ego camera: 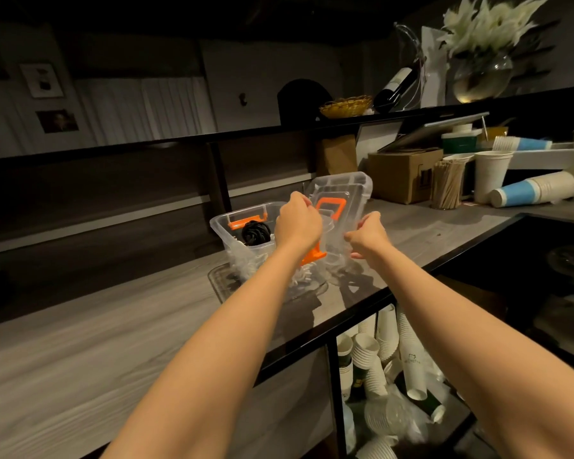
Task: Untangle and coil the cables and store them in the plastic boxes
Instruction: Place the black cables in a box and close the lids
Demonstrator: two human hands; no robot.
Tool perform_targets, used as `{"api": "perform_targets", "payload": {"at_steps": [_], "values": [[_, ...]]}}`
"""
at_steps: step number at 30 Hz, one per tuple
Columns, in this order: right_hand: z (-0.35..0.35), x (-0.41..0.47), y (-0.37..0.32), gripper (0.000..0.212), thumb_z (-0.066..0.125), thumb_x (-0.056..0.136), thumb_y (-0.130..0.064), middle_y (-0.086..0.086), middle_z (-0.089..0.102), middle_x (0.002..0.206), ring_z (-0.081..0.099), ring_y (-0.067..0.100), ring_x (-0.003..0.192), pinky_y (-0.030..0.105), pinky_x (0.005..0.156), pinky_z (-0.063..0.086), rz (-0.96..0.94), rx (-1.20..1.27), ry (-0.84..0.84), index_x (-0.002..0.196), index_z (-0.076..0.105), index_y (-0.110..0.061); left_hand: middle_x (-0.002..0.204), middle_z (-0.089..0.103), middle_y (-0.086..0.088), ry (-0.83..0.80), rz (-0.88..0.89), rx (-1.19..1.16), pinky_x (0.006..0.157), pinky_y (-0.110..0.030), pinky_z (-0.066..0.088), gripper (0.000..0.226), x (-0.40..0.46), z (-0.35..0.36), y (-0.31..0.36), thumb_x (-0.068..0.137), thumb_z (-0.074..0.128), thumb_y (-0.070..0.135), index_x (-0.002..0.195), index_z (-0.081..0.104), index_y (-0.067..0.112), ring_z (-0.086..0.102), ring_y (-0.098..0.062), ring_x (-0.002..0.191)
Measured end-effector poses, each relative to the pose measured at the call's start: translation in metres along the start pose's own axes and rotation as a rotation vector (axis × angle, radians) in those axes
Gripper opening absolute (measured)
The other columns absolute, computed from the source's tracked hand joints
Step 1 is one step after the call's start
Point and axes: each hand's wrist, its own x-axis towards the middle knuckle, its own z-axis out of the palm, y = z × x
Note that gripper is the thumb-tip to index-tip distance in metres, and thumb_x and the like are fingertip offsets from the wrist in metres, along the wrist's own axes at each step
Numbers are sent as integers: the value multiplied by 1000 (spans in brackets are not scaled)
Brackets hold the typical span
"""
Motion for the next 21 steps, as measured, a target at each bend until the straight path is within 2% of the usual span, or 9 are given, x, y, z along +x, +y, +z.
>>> {"api": "perform_targets", "payload": {"at_steps": [3,5,7,12,15,17,18,19,21], "values": [[6,-7,-4,45,61,90,-10,9,60,119,57,29,107,47,93,50,-137,-74,-26,125,36,-23,112,67,-5,20,-126,64,95,-47,44,29,0,-11,1,99,36,26,111,60,15,58,-30,107],[7,-11,-7,46,58,93,-14,2,62,124,56,27,113,38,91,44,-262,-201,-7,134,42,-28,114,67,-7,51,-172,116,103,-50,36,36,0,-19,-2,100,35,31,110,65,14,57,-31,109],[3,-15,-10,38,55,94,-13,-1,63,122,55,25,112,32,82,38,-353,-250,30,128,53,-29,120,64,-9,80,-245,116,110,-49,25,43,0,-28,-7,102,30,34,114,64,11,53,-33,116],[-3,-24,-19,38,50,84,13,6,59,119,51,18,112,29,86,42,-548,-152,-85,110,59,-14,133,57,-14,116,-370,-5,119,-51,2,74,-1,-48,-17,102,7,51,124,62,6,35,-31,138],[11,-34,-27,47,43,71,19,10,56,121,43,26,122,33,85,44,-598,-215,-163,91,55,-22,152,36,-15,107,-450,-142,119,-50,9,72,0,-55,-20,100,15,59,144,41,9,19,-32,145],[20,-40,-29,46,41,68,18,7,59,119,45,26,123,29,80,44,-572,-201,-216,81,52,-24,155,25,-18,101,-491,-153,117,-48,22,69,-2,-59,-21,99,33,52,151,26,7,20,-34,142],[26,-42,-30,44,40,68,15,3,60,117,47,25,122,32,87,44,-563,-186,-244,79,52,-26,155,22,-19,91,-508,-150,115,-47,27,68,-3,-62,-23,98,41,43,152,20,6,22,-34,140],[29,-45,-32,41,40,68,11,0,61,114,48,24,122,42,100,40,-547,-181,-255,77,52,-27,155,20,-20,68,-531,-143,114,-45,30,69,-5,-64,-24,97,46,34,153,15,6,23,-35,139],[36,-46,-33,33,43,73,2,-2,63,110,48,22,120,61,112,16,-535,-175,-232,75,53,-30,155,19,-20,43,-541,-137,113,-44,32,68,-6,-67,-29,98,47,22,153,10,5,25,-35,139]]}}
